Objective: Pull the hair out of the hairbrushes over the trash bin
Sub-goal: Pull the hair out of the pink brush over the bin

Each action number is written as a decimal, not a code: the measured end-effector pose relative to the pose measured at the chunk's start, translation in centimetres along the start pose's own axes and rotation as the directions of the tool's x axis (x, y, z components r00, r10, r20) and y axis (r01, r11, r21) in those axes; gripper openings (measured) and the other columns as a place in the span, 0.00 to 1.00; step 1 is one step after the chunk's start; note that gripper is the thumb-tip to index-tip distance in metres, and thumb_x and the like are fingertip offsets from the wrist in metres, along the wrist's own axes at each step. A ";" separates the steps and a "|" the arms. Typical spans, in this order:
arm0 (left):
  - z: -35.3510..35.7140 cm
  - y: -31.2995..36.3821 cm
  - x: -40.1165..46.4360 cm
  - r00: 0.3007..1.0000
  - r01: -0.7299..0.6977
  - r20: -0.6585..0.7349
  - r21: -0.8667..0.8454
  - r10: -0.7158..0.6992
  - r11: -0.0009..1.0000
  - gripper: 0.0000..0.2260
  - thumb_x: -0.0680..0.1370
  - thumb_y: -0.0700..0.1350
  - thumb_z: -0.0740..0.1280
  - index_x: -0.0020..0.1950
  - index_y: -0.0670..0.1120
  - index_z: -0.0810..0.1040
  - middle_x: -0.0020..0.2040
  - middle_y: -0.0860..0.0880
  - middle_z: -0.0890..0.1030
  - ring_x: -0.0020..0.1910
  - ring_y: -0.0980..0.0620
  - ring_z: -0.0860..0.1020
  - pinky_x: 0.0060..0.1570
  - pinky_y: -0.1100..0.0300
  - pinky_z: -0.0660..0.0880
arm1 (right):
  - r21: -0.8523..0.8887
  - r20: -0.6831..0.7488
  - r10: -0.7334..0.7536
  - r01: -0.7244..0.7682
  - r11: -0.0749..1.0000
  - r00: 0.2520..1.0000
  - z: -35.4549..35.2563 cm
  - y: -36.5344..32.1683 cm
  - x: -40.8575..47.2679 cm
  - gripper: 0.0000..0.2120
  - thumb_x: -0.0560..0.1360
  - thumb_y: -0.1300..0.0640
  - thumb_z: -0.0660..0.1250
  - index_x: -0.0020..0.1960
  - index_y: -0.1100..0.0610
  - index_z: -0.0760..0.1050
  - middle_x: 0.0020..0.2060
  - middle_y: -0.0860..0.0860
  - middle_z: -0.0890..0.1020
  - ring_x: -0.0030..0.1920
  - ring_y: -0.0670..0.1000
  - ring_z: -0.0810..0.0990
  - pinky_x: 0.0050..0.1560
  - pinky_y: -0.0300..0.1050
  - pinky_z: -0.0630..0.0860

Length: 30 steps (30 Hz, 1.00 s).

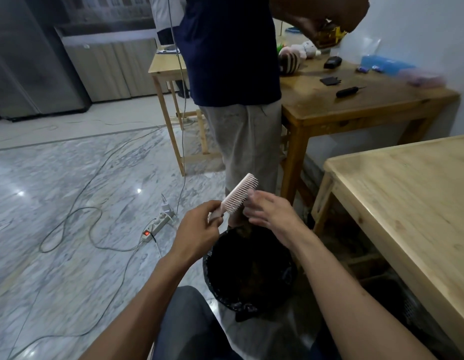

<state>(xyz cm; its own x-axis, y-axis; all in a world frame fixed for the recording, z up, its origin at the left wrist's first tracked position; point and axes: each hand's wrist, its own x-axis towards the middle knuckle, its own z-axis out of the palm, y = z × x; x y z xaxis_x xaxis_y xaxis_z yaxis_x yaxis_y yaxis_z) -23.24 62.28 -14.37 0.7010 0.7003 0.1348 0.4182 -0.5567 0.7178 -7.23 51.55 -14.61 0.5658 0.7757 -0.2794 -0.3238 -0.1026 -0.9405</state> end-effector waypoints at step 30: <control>-0.3 -0.9 0.6 1.000 0.009 0.028 0.017 -0.009 1.000 0.11 0.80 0.40 0.68 0.61 0.48 0.82 0.46 0.47 0.83 0.36 0.54 0.76 0.33 0.63 0.68 | -0.597 -0.079 -0.077 0.015 0.802 0.994 -1.3 -0.2 0.8 0.21 0.78 0.47 0.73 0.68 0.53 0.79 0.56 0.49 0.84 0.59 0.51 0.83 0.58 0.46 0.78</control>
<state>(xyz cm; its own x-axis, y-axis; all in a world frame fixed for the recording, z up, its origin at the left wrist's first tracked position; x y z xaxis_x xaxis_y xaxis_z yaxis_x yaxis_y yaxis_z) -23.37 63.28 -14.73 0.7128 0.6928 0.1089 0.4340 -0.5578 0.7075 -5.78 51.38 -14.88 0.6469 0.7300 -0.2205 0.2013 -0.4423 -0.8740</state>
